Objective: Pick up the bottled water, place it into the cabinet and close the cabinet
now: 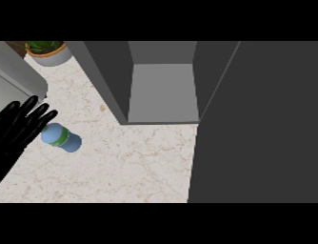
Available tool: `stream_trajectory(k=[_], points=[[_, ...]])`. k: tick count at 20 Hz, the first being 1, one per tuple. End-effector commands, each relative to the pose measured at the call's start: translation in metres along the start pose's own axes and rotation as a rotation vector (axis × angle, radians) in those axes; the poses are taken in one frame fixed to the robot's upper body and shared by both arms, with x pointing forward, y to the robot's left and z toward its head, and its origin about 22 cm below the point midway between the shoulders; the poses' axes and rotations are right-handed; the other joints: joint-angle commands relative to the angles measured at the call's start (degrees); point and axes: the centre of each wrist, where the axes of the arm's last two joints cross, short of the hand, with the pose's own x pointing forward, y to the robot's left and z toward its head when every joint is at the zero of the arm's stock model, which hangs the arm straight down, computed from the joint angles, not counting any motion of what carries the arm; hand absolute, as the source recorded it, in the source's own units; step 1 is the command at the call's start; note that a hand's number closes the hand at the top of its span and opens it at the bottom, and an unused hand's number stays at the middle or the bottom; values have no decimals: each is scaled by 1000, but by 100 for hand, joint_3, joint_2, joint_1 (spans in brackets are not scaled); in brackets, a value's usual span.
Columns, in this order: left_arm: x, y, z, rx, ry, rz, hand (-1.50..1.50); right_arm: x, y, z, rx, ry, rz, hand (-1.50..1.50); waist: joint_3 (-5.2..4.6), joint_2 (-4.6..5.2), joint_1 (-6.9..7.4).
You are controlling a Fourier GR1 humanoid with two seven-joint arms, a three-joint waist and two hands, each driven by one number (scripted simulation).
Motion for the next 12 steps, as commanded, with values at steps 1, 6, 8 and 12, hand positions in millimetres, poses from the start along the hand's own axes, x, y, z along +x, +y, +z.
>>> stream_trajectory(k=[1, 6, 8, 12], points=[[15, 52, 30, -75, 15, 93, -150, 13, 14, 9, 77, 44, -42, -150, -3, -11, 2], [54, 116, 58, -118, 36, 109, -150, 44, 13, 20, 61, 29, -31, -150, 18, -13, 13], [66, 130, 56, -119, 74, 122, -150, 47, 32, 14, 58, 31, -44, -150, 20, -12, 56], [59, 151, 60, -117, 110, 149, -150, 69, 38, 33, 72, 23, -61, -150, 24, -17, 10]])
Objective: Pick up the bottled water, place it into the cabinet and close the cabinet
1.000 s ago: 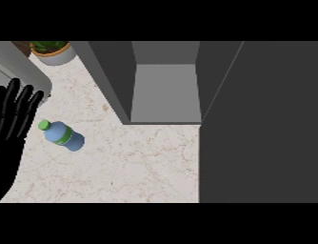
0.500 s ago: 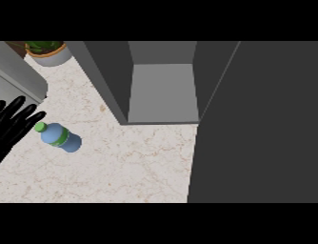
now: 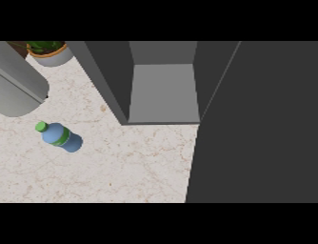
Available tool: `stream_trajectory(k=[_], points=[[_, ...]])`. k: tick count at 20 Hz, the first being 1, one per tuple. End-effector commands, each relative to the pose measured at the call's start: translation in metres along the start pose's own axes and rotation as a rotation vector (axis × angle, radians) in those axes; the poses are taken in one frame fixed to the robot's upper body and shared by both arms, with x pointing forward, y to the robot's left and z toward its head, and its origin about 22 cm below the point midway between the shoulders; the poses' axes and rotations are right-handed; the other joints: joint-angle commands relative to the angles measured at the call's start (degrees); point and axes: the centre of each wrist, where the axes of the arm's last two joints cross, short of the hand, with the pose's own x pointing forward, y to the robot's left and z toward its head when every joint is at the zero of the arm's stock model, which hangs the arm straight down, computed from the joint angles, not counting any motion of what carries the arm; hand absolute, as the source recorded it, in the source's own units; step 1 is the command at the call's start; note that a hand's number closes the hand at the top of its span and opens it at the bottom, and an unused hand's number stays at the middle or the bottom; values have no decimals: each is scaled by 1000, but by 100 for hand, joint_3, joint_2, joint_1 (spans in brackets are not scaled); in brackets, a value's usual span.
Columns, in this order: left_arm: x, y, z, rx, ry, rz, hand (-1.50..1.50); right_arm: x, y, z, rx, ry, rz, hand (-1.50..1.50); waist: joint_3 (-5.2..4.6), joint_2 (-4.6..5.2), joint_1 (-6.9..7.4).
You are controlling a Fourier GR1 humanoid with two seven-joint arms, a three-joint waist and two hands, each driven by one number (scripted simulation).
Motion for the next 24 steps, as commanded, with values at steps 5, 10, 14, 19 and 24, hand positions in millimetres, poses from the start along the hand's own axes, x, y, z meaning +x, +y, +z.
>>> stream_trajectory(k=[5, 10, 14, 19, 24], points=[[9, 26, -7, -17, 82, -13, -150, 18, 15, 17, -16, 5, -25, -150, 8, -6, 2], [-4, 27, -3, -36, 122, -56, -150, 29, 19, 10, -17, 5, -9, -150, 4, -7, 40], [-41, 30, -9, -46, 135, -49, -150, 19, 17, -2, -35, -2, 3, -150, -1, 9, 29], [-49, 37, -17, 12, 165, -77, -150, 31, 23, 14, -19, 7, -27, -150, 1, 1, 4], [-66, 45, 7, 32, 210, -56, -150, 39, 18, 14, -10, 3, -4, -150, -4, 9, -19]])
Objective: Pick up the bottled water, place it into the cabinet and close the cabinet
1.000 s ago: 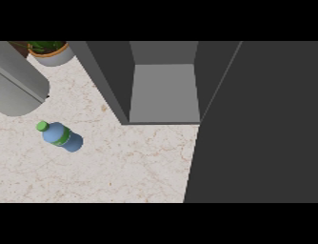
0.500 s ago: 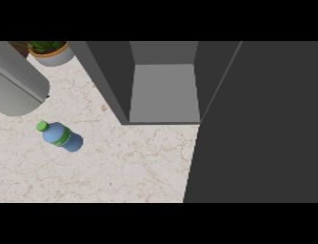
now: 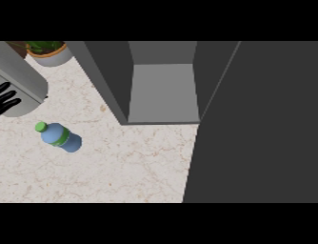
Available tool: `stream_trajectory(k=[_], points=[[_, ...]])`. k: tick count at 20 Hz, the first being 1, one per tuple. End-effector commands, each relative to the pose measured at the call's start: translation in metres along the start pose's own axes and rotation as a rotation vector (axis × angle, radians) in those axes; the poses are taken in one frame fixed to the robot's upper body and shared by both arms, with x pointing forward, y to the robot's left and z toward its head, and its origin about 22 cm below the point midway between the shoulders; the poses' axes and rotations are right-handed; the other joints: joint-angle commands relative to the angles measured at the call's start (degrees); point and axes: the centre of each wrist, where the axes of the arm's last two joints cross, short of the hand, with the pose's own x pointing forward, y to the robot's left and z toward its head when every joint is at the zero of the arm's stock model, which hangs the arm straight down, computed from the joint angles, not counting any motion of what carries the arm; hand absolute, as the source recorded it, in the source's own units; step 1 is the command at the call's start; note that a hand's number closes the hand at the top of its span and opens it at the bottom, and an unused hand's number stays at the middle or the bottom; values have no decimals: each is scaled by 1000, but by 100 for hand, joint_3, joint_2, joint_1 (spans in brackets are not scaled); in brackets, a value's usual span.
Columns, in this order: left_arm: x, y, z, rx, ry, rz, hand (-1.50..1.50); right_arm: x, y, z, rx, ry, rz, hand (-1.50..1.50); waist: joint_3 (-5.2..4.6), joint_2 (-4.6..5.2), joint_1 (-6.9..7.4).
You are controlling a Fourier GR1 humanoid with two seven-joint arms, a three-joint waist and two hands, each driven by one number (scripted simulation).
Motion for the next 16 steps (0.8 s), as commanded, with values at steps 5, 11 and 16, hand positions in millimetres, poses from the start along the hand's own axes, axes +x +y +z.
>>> stream_trajectory(k=[5, 11, 16], points=[[-42, -7, -12, -50, 65, 6, -150, 29, -5, 12, -22, -52, 71, -150, -6, 11, -35], [-69, -7, -22, -20, 130, 9, -150, 23, 2, 4, -19, -44, 59, -150, -19, 36, -89], [-92, -14, -20, 2, 153, 8, -150, 16, -2, 10, -2, -36, 87, -150, -23, 43, -178]])
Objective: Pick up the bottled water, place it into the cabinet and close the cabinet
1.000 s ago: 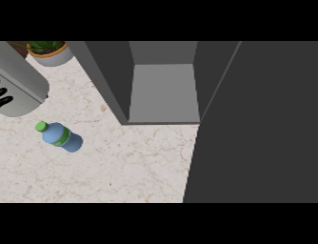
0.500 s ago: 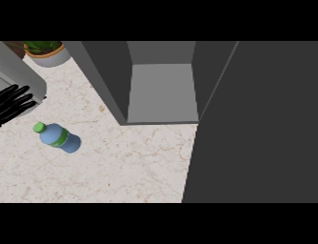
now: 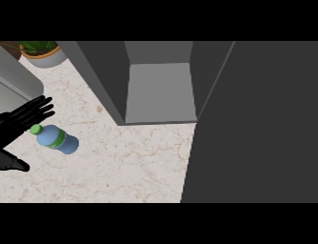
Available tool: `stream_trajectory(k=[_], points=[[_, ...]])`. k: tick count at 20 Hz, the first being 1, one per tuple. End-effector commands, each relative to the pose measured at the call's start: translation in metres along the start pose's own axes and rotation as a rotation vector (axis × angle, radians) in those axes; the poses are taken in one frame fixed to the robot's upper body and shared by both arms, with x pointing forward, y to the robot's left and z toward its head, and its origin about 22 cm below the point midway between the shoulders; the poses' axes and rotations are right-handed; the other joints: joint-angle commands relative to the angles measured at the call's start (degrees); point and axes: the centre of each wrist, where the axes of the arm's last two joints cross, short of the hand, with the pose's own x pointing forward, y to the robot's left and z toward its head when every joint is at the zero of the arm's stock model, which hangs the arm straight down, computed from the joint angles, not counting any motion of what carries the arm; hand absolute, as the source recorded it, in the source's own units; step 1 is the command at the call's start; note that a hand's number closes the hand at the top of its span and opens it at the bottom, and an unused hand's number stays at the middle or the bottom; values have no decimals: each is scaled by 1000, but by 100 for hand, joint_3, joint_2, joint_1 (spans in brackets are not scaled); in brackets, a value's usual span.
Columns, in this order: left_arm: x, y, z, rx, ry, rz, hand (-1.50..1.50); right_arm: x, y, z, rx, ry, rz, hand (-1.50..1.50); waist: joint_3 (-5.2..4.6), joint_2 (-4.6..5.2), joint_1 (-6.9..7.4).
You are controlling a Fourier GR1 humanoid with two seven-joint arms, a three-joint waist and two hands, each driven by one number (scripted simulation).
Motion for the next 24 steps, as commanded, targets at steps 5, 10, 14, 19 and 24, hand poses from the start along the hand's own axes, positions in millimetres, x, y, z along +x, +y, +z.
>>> stream_trajectory(k=[5, 10, 14, 19, 24], points=[[-41, -16, -8, -57, -73, 32, -150, 12, 0, 2, -18, -30, 56, -150, -12, 20, -18], [-52, -12, -8, -34, -51, 63, -150, 22, -4, 7, -5, -40, 64, -150, -17, 30, -106], [-68, -28, -26, -20, -91, 71, -150, 9, 3, 1, -19, -19, 51, -150, -16, 26, -120], [-75, -27, -22, -3, -118, 66, -150, 12, 0, 1, -16, -50, 60, -150, -20, 36, -117], [-82, -35, -41, 41, -154, 89, -150, 8, 5, -1, -4, -45, 58, -150, -25, 49, -178]])
